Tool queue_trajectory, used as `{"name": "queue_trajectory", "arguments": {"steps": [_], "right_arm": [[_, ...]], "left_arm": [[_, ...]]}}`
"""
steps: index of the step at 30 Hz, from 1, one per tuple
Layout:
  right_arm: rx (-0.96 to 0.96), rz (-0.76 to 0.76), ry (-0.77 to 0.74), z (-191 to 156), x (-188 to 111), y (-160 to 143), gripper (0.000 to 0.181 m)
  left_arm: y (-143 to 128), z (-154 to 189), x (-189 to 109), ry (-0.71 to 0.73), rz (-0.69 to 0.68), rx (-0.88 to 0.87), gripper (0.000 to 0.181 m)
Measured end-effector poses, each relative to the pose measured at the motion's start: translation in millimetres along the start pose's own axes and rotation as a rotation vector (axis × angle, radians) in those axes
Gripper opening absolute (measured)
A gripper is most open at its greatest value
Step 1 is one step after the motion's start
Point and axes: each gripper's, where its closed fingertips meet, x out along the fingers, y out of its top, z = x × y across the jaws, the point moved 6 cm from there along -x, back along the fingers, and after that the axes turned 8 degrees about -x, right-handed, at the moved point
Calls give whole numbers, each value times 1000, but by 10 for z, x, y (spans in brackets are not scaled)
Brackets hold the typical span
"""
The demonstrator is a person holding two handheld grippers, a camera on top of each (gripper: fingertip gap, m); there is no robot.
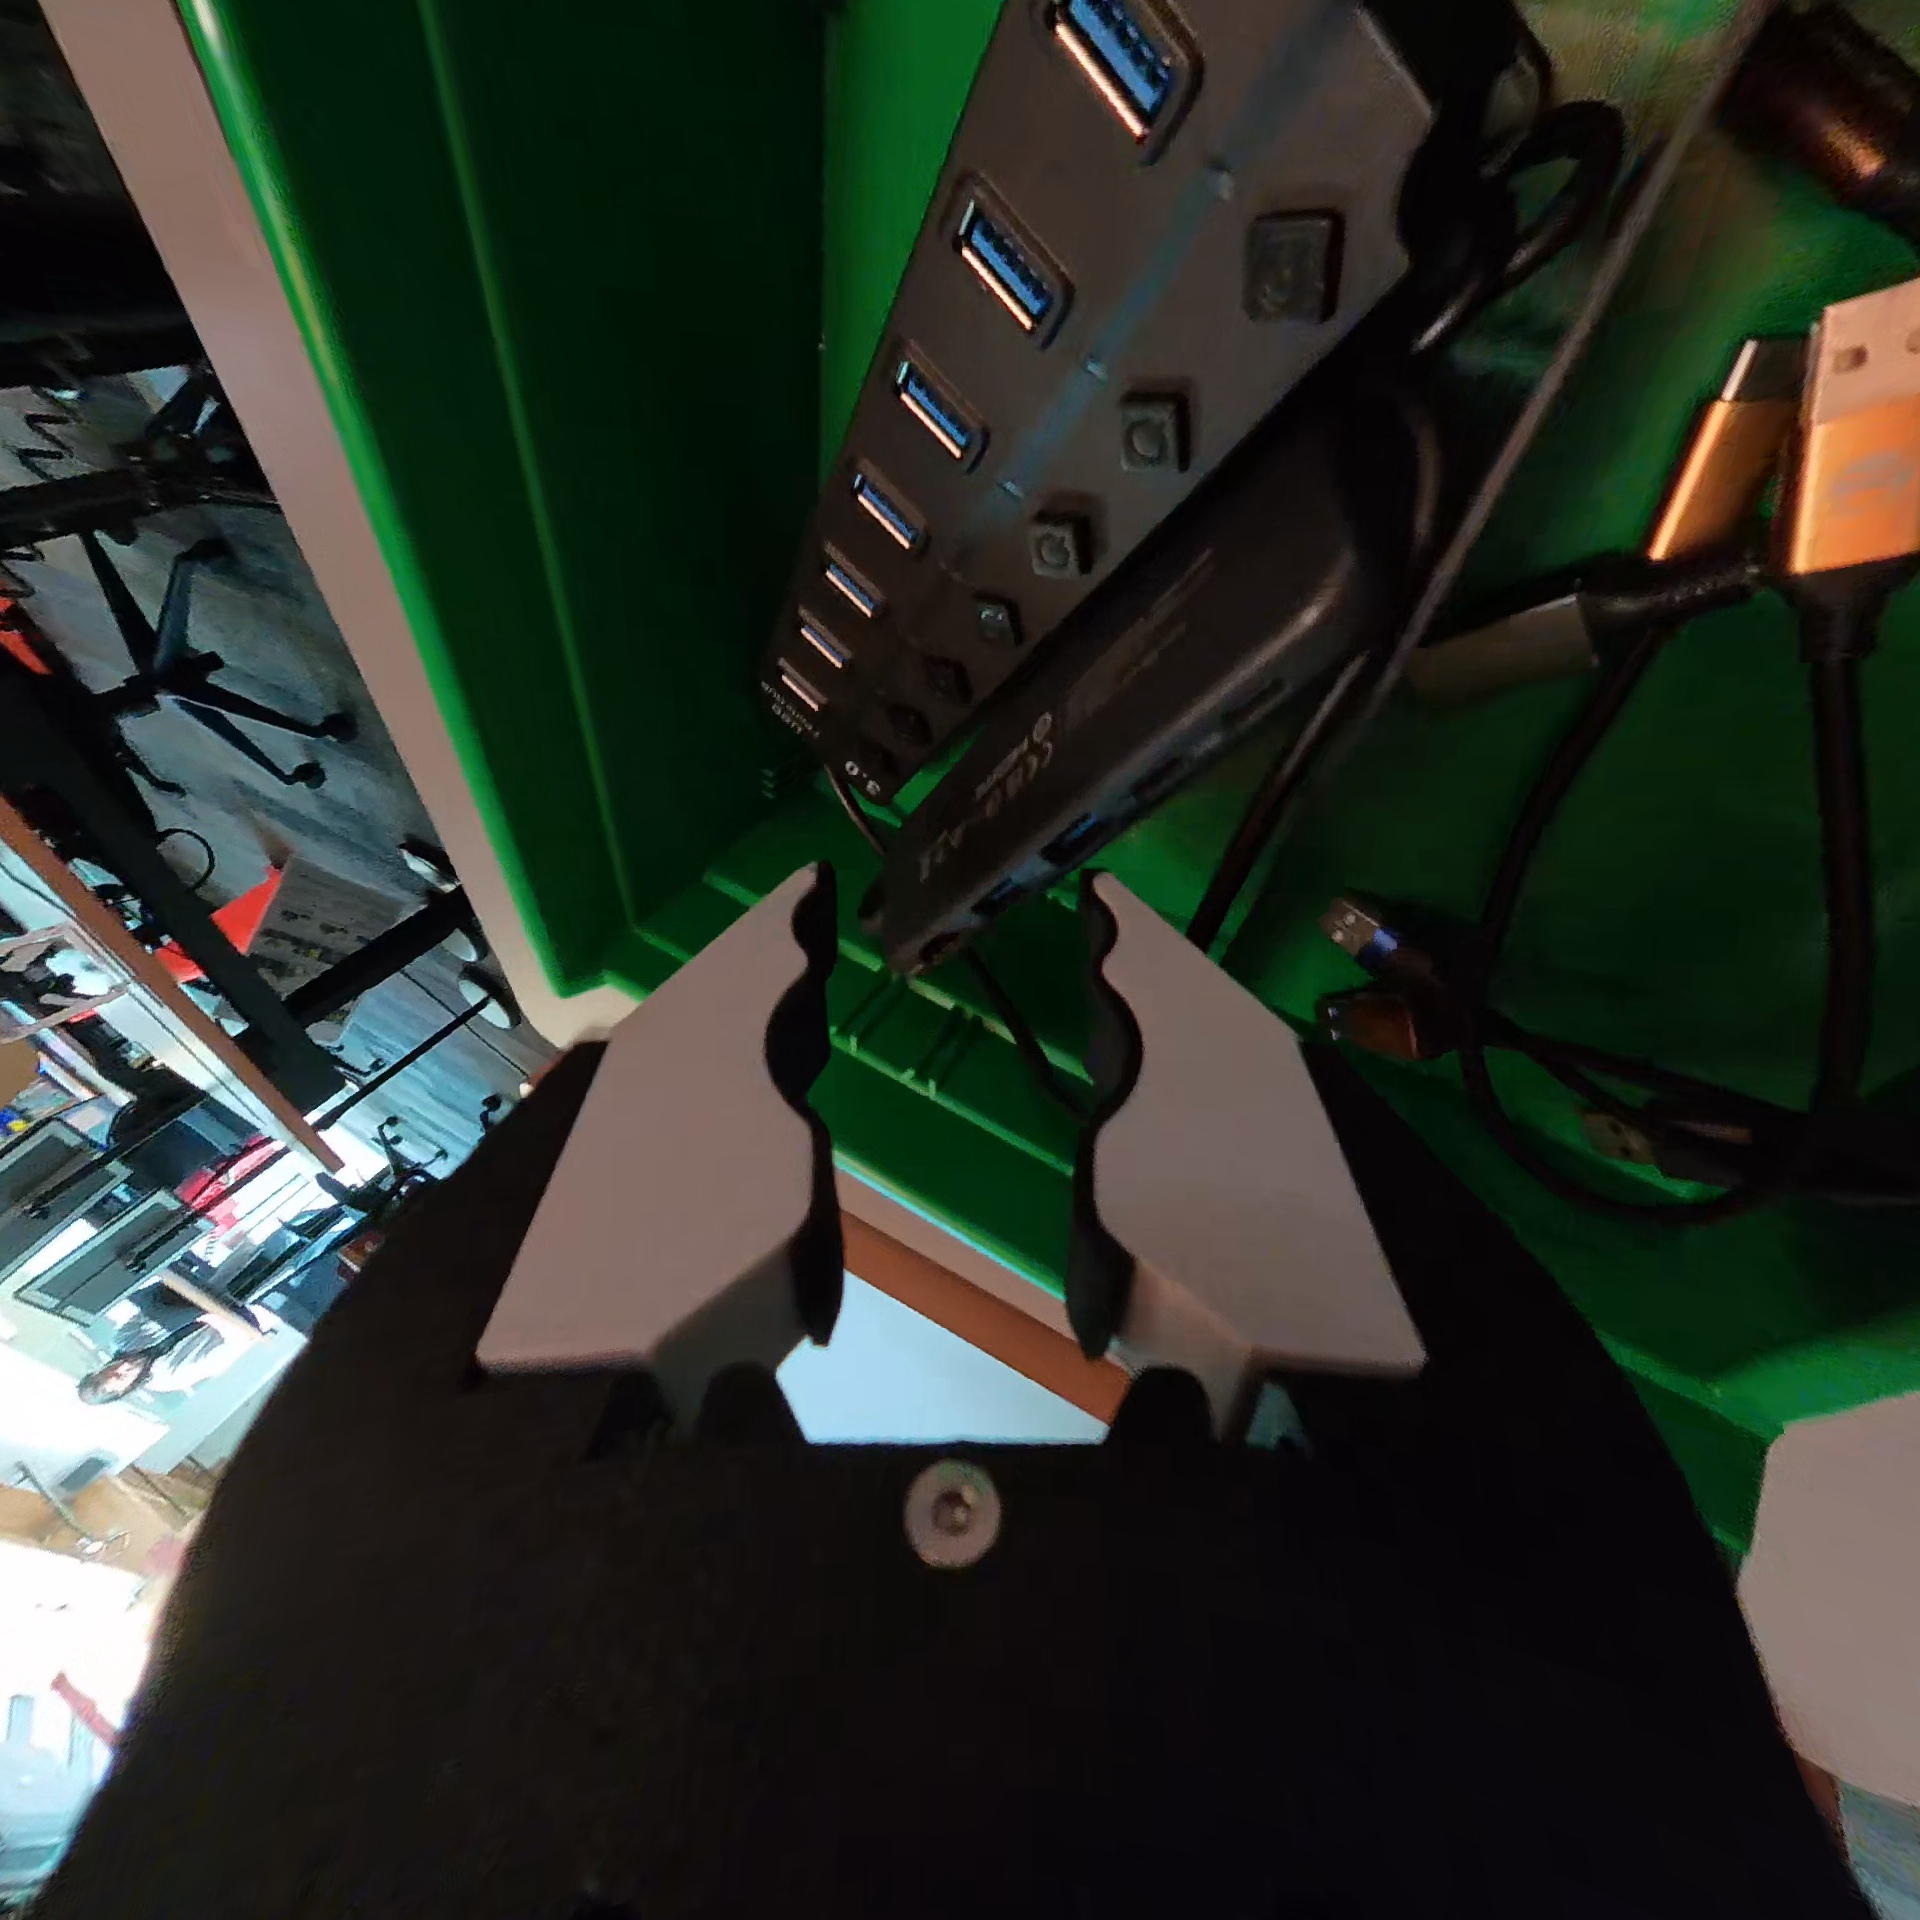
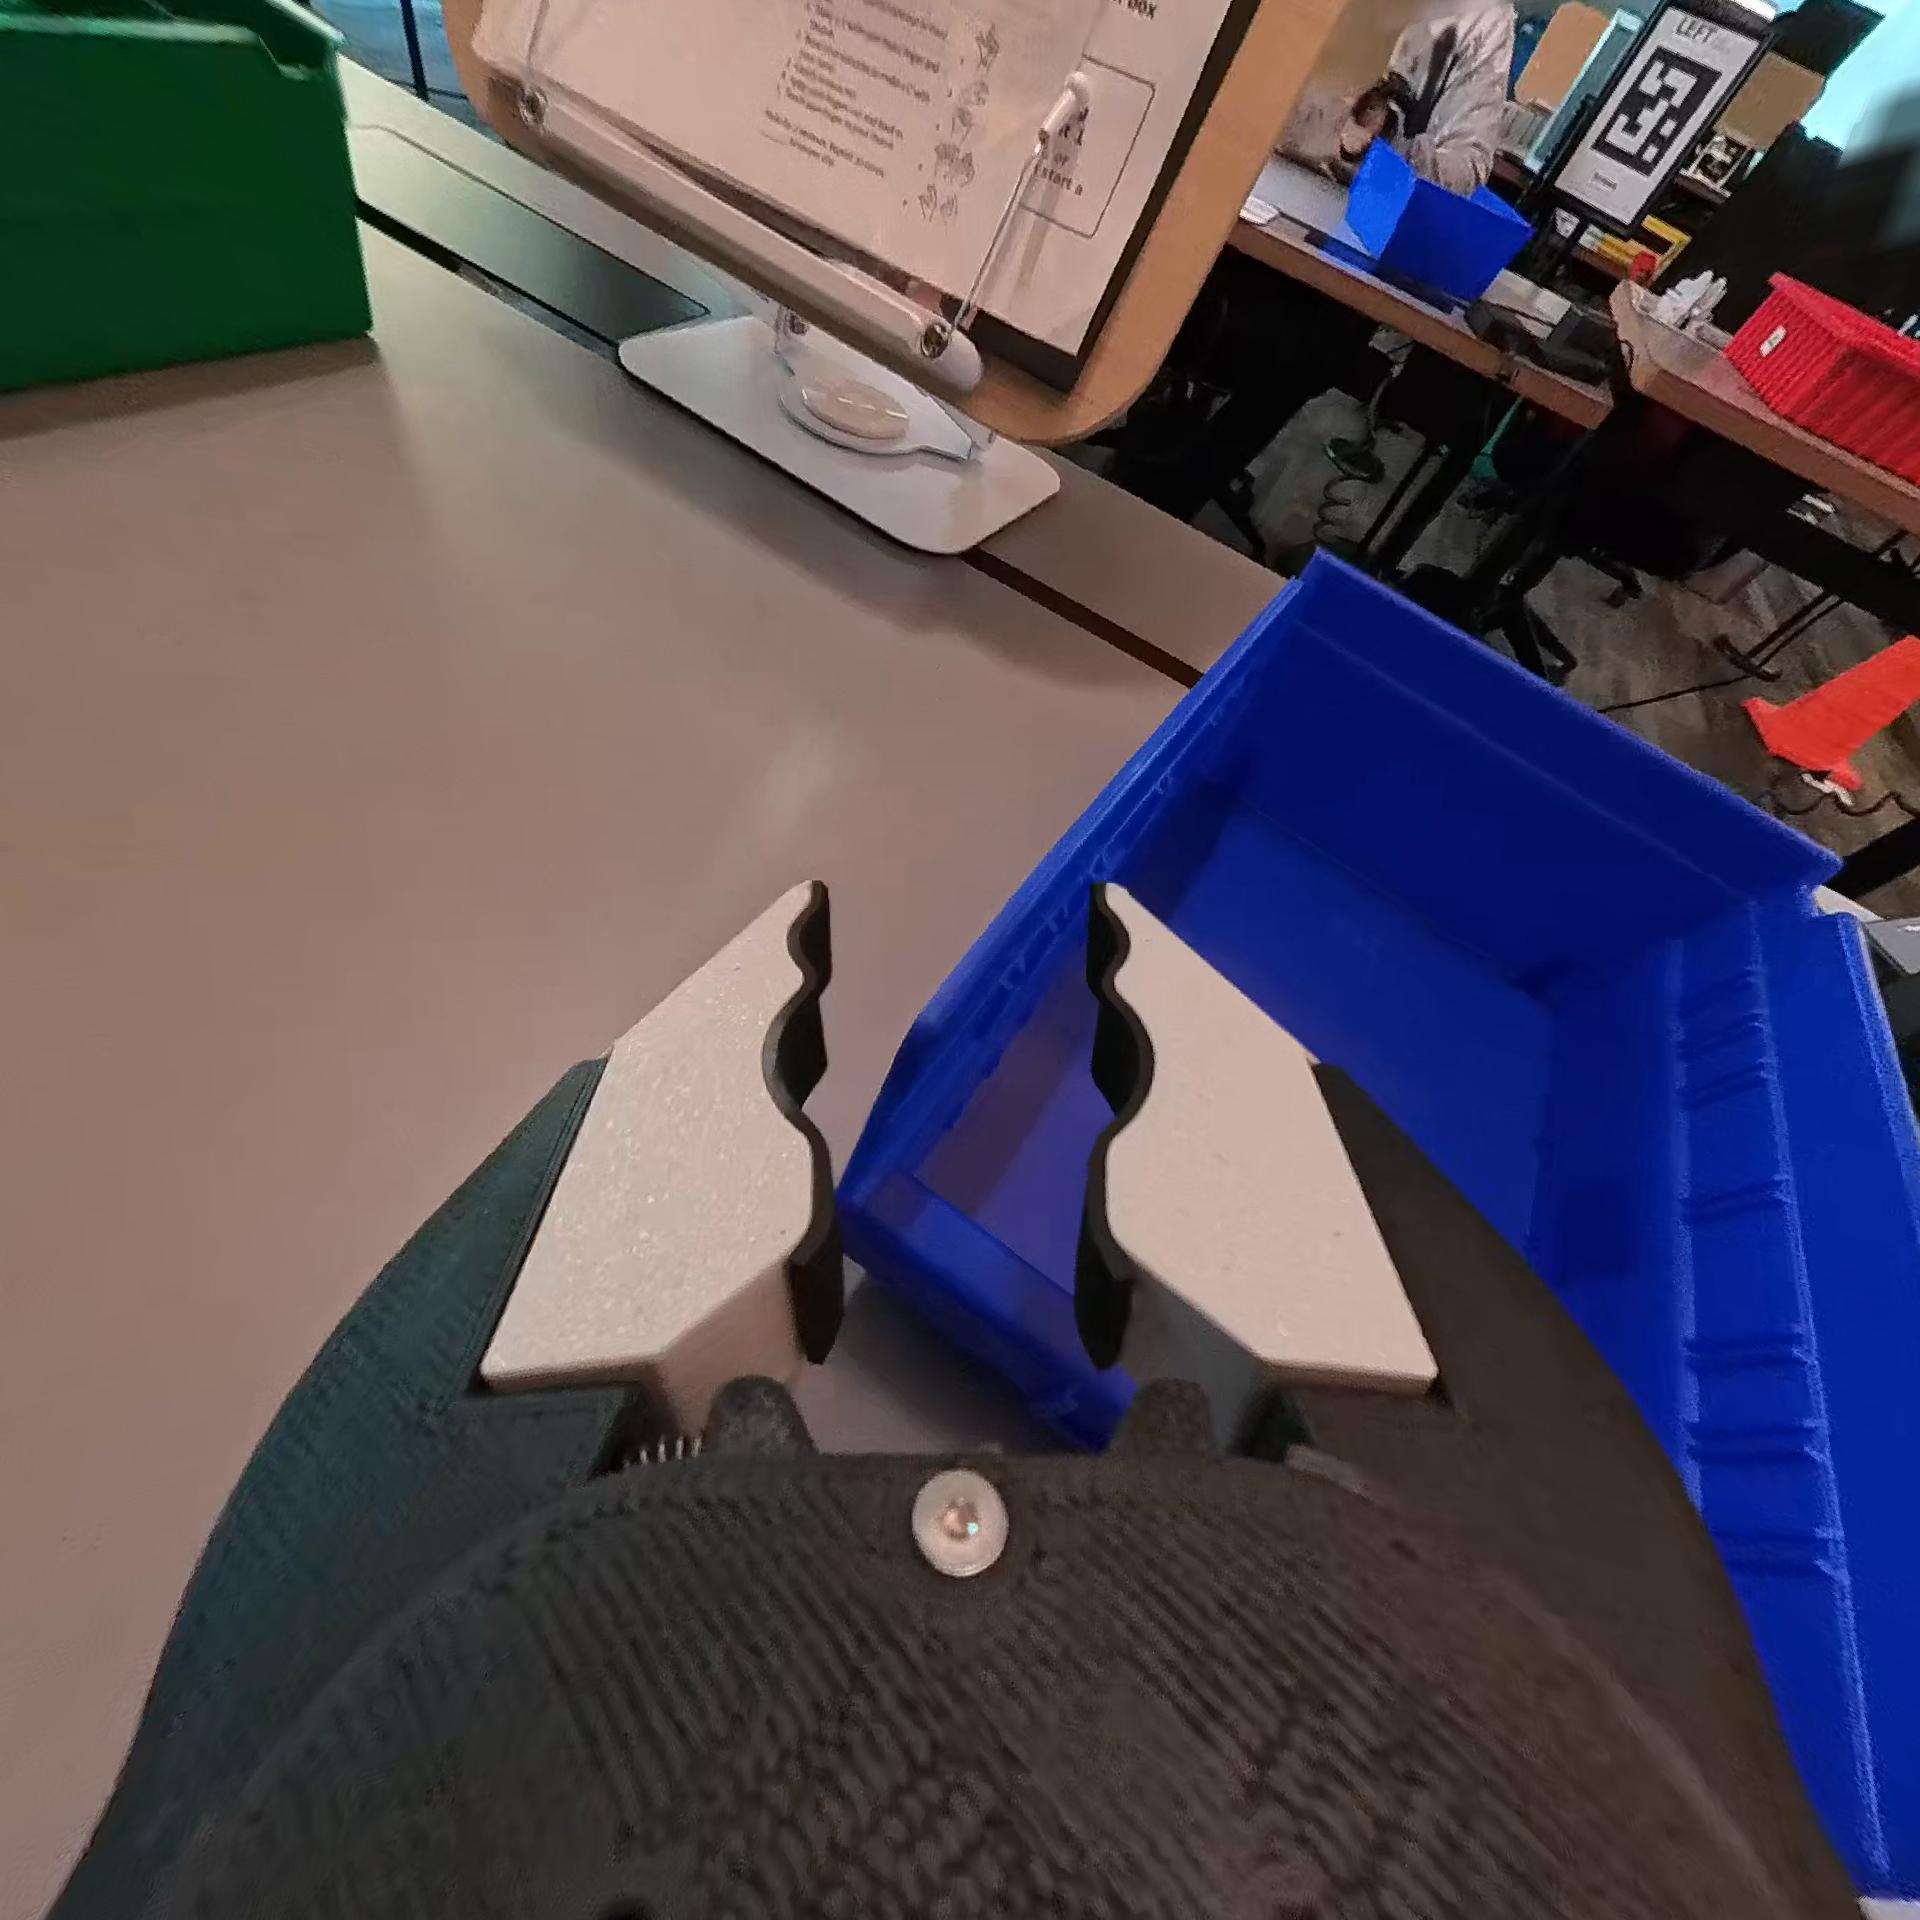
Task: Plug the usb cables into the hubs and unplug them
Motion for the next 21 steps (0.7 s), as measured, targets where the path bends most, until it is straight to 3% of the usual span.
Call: {"name": "queue_trajectory", "arguments": {"steps": [4, 8, 13, 16, 21], "right_arm": [[34, 94, -1, 4, -107, 168, 50], [38, 203, -28, 9, -238, 360, 51], [42, 263, 6, -71, -257, 461, 53], [48, 279, 49, -182, -229, 523, 54], [94, 424, 220, -529, -296, 829, 67]], "left_arm": [[-16, 45, 99, 15, -26, 18, 20], [-54, 24, -115, 204, 20, 79, 13], [-144, -96, -817, 490, 157, -25, 10], [-101, -82, -1358, 710, 178, 34, 10], [482, 381, -2168, 1034, 251, 301, 10]]}}
